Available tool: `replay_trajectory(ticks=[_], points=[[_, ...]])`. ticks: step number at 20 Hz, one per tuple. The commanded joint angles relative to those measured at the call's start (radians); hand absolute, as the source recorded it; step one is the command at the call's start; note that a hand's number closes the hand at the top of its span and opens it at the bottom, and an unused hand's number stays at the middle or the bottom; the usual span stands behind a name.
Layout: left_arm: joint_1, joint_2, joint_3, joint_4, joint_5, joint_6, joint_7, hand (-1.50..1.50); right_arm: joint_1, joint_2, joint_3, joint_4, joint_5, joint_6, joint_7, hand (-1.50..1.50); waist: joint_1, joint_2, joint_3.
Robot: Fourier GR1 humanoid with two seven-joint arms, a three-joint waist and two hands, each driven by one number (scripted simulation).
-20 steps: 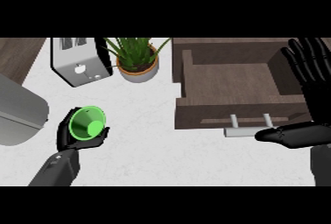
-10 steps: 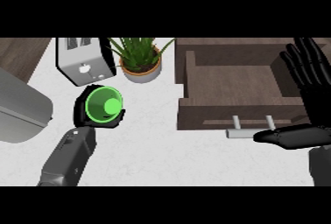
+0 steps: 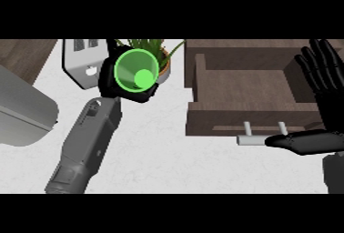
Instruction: Pick up the cup, place it into the drawer and close the drawer
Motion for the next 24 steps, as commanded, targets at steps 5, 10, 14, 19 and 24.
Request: replay_trajectory(ticks=[5,10,14,19,24], points=[[-0.203,-0.026,-0.149,-0.123,0.07,0.206,0.271,1.5,-0.022,-0.021,-0.03,0.025,-0.023,0.015,-0.001,-1.5,-0.021,0.003,0.0],[-0.327,-0.027,-0.212,-0.079,0.087,0.327,0.4,1.5,0.004,-0.005,-0.019,0.014,-0.011,0.008,-0.013,-1.5,-0.032,0.008,-0.001],[-0.474,-0.027,-0.23,0.126,0.101,0.377,0.453,1.5,-0.025,0.001,0.002,0.037,0.007,0.011,-0.034,-1.5,-0.062,0.021,0.0],[-0.559,-0.027,-0.295,0.268,0.169,0.426,0.521,1.5,-0.023,0.006,0.011,-0.006,-0.011,0.014,-0.009,-1.5,-0.087,0.024,0.0],[-0.587,-0.027,-0.39,0.366,0.184,0.384,0.551,1.5,-0.084,0.009,0.026,0.043,-0.003,0.014,-0.009,-1.5,-0.109,0.036,0.001]])
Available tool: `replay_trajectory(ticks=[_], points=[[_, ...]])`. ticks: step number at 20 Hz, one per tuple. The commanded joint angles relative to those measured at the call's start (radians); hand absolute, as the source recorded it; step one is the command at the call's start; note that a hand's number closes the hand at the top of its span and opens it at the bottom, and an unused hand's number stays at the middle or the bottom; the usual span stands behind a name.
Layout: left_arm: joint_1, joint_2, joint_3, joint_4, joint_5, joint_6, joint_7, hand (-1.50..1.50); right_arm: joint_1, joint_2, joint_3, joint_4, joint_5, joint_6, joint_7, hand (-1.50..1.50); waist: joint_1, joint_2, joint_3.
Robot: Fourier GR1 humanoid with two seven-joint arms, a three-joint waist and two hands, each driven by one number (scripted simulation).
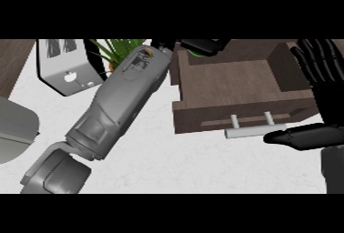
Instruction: Pick up the cup, place it into the drawer and close the drawer
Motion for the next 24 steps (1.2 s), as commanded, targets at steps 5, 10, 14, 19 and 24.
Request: replay_trajectory(ticks=[5,10,14,19,24], points=[[-0.008,0.0,-0.14,0.123,0.035,-0.079,0.057,1.5,-0.026,0.021,0.045,-0.018,0.013,-0.002,0.014,-1.5,-0.066,0.014,0.0],[0.032,0.0,-0.213,0.092,0.073,-0.051,0.045,-1.5,-0.106,0.01,0.05,0.033,-0.012,0.024,0.014,-1.5,-0.118,0.027,0.001],[0.092,0.0,-0.181,0.054,0.159,-0.057,-0.045,-1.5,-0.095,0.029,0.076,0.041,-0.09,0.1,-0.016,-1.5,-0.126,0.032,0.0],[0.083,0.0,-0.137,-0.013,0.274,-0.107,-0.117,-1.5,-0.095,0.035,0.173,0.049,-0.182,0.244,-0.006,1.5,-0.117,0.029,-0.001],[0.078,0.0,-0.114,-0.027,0.352,-0.067,-0.196,-1.5,-0.081,-0.047,0.258,0.064,-0.197,0.381,0.075,1.5,-0.078,0.014,-0.002]])
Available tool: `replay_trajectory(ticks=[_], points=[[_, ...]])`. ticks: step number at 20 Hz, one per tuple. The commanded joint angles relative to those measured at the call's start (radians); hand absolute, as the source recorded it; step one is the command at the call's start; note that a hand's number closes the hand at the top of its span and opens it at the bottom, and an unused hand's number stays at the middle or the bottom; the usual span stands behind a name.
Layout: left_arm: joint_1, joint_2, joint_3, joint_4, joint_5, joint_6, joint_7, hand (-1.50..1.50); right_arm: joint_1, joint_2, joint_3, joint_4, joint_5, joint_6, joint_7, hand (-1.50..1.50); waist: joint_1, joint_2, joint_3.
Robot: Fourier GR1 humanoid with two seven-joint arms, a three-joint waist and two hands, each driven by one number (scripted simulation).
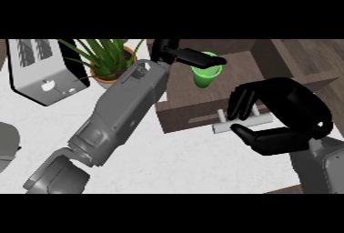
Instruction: Pick up the cup, place it into the drawer and close the drawer
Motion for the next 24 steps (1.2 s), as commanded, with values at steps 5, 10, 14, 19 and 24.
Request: replay_trajectory(ticks=[5,10,14,19,24], points=[[-0.019,0.0,0.019,0.001,0.091,0.068,-0.083,-1.5,0.043,-0.172,0.114,-0.014,0.132,0.165,0.097,-1.5,0.077,-0.026,0.0],[-0.004,0.0,0.031,0.011,0.116,0.055,-0.089,-1.5,0.054,-0.197,0.174,-0.05,0.43,0.085,0.061,-1.5,0.139,-0.034,0.0],[0.061,0.0,0.033,0.009,0.143,0.03,-0.17,-1.5,0.146,-0.154,0.227,0.077,0.591,-0.018,-0.047,-1.5,0.151,-0.031,0.001],[0.123,0.032,0.054,-0.074,0.14,-0.029,-0.137,-1.5,0.077,-0.12,0.295,0.385,0.729,-0.078,-0.159,-1.5,0.221,-0.041,0.001],[0.195,0.055,0.045,-0.138,0.13,-0.048,-0.16,-1.5,-0.028,-0.085,0.306,0.709,0.835,-0.171,-0.286,1.5,0.261,-0.038,0.002]])
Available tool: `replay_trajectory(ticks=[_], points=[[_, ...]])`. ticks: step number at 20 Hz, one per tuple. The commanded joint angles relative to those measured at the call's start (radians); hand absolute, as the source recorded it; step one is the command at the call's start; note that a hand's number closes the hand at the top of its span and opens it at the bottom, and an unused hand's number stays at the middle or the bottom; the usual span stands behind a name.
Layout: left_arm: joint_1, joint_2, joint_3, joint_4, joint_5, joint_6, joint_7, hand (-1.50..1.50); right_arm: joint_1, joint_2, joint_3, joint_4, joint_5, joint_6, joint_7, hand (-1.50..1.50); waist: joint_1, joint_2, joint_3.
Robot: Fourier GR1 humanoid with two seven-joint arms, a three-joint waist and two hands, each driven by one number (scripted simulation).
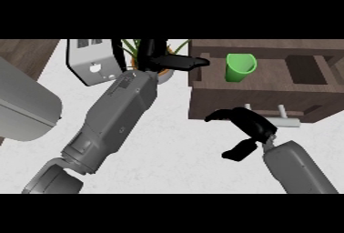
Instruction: Pick up the cup, place it into the drawer and close the drawer
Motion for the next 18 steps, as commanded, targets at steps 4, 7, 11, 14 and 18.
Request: replay_trajectory(ticks=[4,7,11,14,18], points=[[0.138,0.052,-0.009,-0.094,0.004,-0.055,0.017,-1.5,-0.202,0.028,-0.073,0.416,0.068,-0.103,-0.157,1.5,0.066,0.005,0.0],[0.136,0.089,0.005,-0.142,0.021,-0.078,0.048,-1.5,-0.26,0.029,-0.13,0.521,0.051,-0.161,-0.254,1.5,0.086,0.012,0.002],[0.19,0.104,-0.005,-0.168,0.016,-0.115,0.035,-1.5,-0.377,0.042,-0.221,0.625,0.018,-0.23,-0.277,1.5,0.1,0.023,0.002],[0.222,0.135,-0.012,-0.198,0.014,-0.118,0.061,-1.5,-0.44,-0.024,-0.279,0.689,-0.001,-0.233,-0.302,1.5,0.123,0.025,0.003],[0.249,0.176,-0.016,-0.234,0.023,-0.178,0.083,-1.5,-0.517,-0.066,-0.328,0.74,-0.02,-0.241,-0.267,1.5,0.15,0.031,0.002]])
